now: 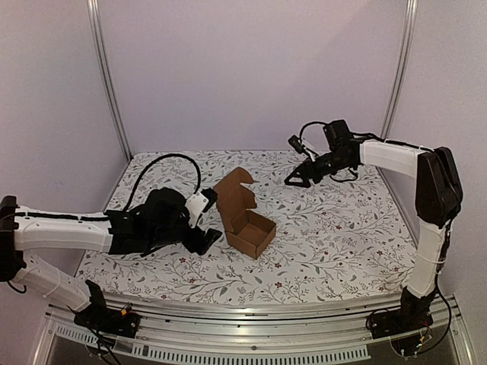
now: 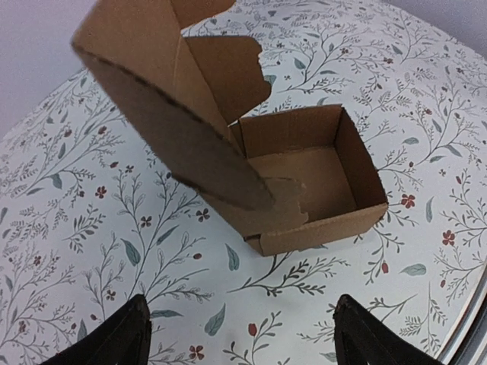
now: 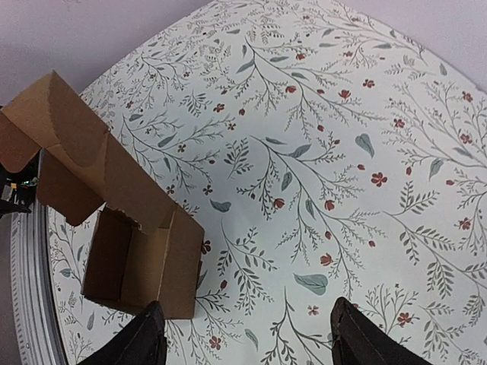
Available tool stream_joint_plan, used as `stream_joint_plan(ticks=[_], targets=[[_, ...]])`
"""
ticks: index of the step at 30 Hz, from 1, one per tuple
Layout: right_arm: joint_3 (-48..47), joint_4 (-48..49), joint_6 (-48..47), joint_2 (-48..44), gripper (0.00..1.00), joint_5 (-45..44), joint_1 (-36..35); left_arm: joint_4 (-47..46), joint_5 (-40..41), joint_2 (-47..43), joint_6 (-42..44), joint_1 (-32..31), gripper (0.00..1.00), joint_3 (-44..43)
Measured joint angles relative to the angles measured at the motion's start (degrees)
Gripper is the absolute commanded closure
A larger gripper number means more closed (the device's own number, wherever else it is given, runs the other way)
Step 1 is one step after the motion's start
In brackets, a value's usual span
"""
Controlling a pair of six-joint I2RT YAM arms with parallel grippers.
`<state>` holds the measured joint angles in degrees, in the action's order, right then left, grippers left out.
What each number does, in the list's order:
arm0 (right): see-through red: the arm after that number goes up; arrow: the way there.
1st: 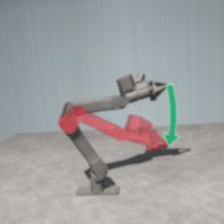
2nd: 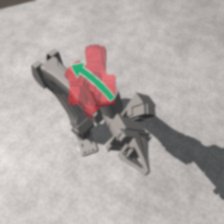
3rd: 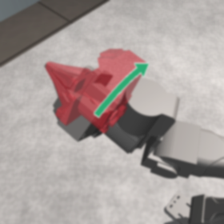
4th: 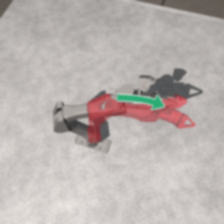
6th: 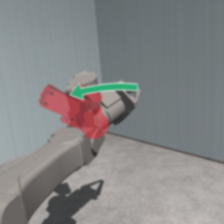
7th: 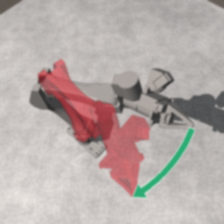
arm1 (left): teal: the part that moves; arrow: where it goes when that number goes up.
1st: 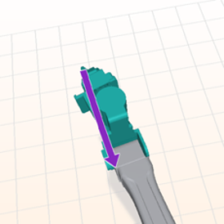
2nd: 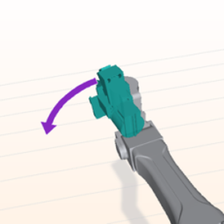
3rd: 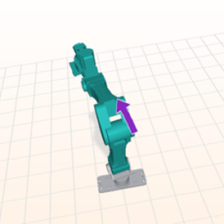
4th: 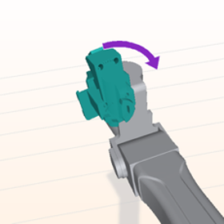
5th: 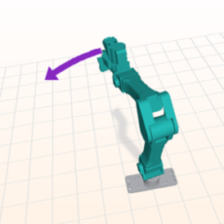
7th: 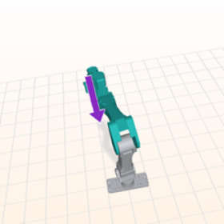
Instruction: Fold the paper box
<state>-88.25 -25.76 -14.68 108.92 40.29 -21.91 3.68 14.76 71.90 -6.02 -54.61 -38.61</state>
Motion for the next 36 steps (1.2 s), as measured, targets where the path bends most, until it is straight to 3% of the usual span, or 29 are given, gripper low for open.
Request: stream_joint_plan(ticks=[7, 18, 36], targets=[[-6.1, -6.03, -2.75, 12.04, 0.3, 0.63, -2.99, -9.51, -5.62, 9.77, 5.97, 3.41, 0.35, -3.19], [-15.52, -7.39, -5.88, 18.29, 0.34, 5.31, -8.76, -15.67, -11.37, 14.01, 10.78, 6.08, 0.56, -5.62], [-13.35, -9.03, -12.87, 20.02, 0.39, 7.82, -8.85, -17.55, -20.44, 18.21, 16.74, 7.17, 0.69, -10.01]])
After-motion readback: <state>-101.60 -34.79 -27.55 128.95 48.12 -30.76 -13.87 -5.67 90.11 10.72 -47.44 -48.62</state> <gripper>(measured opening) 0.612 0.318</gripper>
